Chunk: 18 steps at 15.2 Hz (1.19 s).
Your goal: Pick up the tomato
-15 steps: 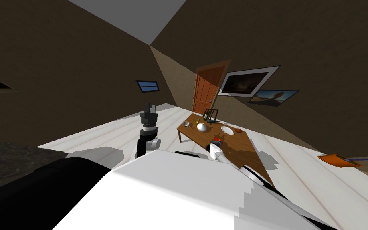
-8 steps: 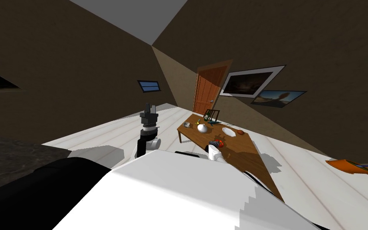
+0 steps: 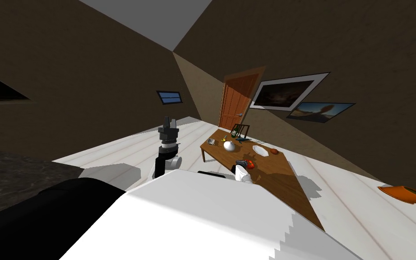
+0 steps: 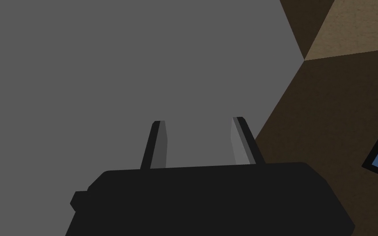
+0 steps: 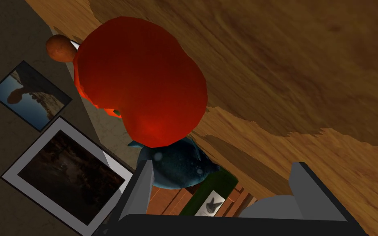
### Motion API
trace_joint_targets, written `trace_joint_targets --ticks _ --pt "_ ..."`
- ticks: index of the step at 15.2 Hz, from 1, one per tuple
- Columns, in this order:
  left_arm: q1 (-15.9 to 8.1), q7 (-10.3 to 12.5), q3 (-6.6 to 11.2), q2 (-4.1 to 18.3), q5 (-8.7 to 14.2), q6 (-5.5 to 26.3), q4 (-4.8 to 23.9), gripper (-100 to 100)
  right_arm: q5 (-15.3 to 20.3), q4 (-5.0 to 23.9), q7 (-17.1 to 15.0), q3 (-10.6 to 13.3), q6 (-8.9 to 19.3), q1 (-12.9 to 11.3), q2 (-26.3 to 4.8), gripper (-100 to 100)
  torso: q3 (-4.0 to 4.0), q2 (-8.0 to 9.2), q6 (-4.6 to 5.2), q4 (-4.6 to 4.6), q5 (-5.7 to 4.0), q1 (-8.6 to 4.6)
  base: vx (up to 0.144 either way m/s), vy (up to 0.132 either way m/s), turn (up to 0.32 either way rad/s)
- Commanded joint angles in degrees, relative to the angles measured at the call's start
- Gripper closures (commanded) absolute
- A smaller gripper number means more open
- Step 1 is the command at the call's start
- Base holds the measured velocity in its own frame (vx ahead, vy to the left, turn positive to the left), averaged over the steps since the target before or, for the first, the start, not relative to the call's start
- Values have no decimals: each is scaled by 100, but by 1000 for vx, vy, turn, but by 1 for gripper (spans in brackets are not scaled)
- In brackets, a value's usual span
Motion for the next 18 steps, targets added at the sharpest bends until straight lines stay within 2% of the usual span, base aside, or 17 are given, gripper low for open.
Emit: trace_joint_targets --ticks 1,2,4,5,6,8,9,10,12,13,14,16,17,18 --pt "0 0 0 0 0 0 0 0 105 -14 -3 -179 -39 29 21 -100 0 0 0 0 0 0 20 -5 -5" --pt "0 0 0 0 0 0 0 0 344 -204 93 -380 -218 244 212 -100 1 3 0 0 0 0 26 -12 36" --pt "0 0 0 0 0 0 0 0 491 -204 93 -632 -218 244 212 -100 1 2 -1 0 -1 0 34 -12 41" --pt "0 0 0 0 0 0 0 0 491 -204 93 -642 -218 244 212 -100 1 2 0 0 0 -1 22 -7 0" --pt "0 0 0 0 0 0 0 0 712 -393 189 -852 -397 460 403 -100 2 3 0 0 0 0 36 -12 41" --pt "0 0 0 0 0 0 0 0 877 -393 189 -1101 -397 460 403 -100 0 -1 0 0 -1 -1 41 -13 36" --pt "0 0 0 0 0 0 0 0 877 -393 189 -1104 -397 460 403 -100 -1 -1 0 0 0 -1 21 -7 2" --pt "0 0 0 0 0 0 0 0 1105 -583 285 -1320 -576 676 594 -100 1 2 0 0 0 0 32 -13 45" --pt "0 0 0 0 0 0 0 0 1263 -583 285 -1562 -576 676 594 -100 0 0 0 0 -1 -2 37 -16 39" --pt "0 0 0 0 0 0 0 0 1263 -583 285 -1567 -576 676 594 -100 0 1 1 0 0 -2 20 -7 -5" --pt "0 0 0 0 0 0 0 0 1487 -772 381 -1783 -754 892 785 -100 1 3 0 0 0 -1 33 -11 37" --pt "0 0 0 0 0 0 0 0 1648 -772 381 -2025 -754 892 785 -100 0 0 0 0 0 -2 36 -14 40" --pt "0 0 0 0 0 0 0 0 1648 -772 381 -2029 -754 892 785 -100 0 0 0 0 0 -2 18 -5 2" --pt "0 0 0 0 0 0 0 0 1906 -962 477 -2238 -933 1107 976 -100 2 4 1 0 0 0 31 -8 47"
